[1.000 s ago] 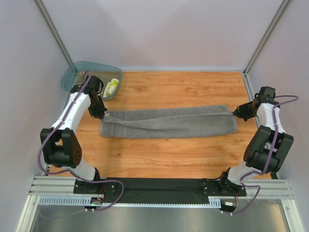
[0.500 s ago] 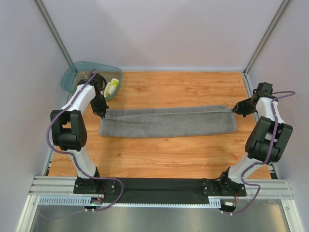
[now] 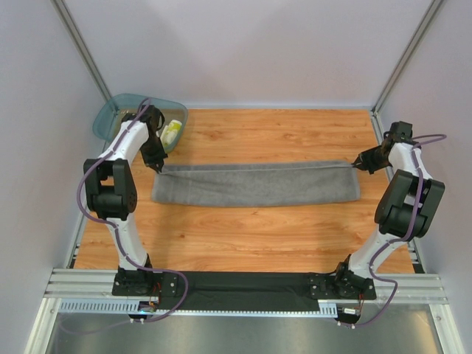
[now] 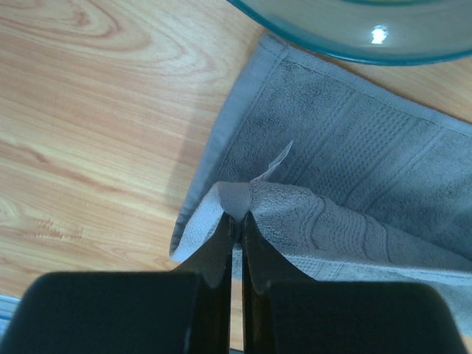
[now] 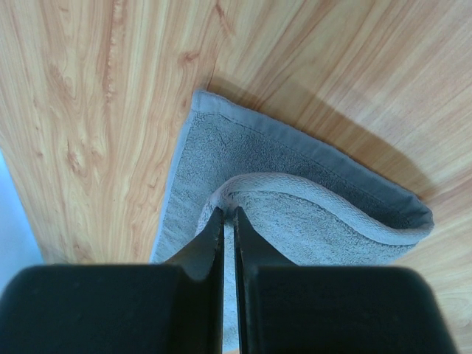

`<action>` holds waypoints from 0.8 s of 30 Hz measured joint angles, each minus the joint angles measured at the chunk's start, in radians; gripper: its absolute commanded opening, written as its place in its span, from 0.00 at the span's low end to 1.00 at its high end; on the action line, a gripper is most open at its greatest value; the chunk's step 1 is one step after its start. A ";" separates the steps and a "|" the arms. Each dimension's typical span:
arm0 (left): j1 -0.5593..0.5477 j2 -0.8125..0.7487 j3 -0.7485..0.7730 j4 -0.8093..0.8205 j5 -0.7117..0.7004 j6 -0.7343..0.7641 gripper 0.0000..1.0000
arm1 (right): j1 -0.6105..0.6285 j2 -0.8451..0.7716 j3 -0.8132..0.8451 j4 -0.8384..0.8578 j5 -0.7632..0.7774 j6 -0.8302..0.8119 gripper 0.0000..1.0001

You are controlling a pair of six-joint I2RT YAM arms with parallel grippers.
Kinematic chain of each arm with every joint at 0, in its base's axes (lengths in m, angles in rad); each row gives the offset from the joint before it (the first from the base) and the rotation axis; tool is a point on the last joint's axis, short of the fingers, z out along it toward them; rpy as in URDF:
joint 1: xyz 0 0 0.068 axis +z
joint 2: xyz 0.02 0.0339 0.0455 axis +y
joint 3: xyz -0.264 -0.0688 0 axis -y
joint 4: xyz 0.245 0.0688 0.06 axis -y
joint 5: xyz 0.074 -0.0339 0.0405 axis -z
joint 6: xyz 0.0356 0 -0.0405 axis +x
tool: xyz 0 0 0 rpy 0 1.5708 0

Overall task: Roll the towels
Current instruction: Fold the towel

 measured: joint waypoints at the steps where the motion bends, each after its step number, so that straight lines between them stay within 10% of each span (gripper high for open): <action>1: 0.000 0.008 0.002 0.000 -0.002 0.000 0.00 | 0.001 0.007 0.002 0.000 0.001 0.001 0.00; 24: 0.011 0.171 0.114 -0.006 -0.028 -0.004 0.02 | 0.035 0.169 0.112 0.006 0.023 0.012 0.01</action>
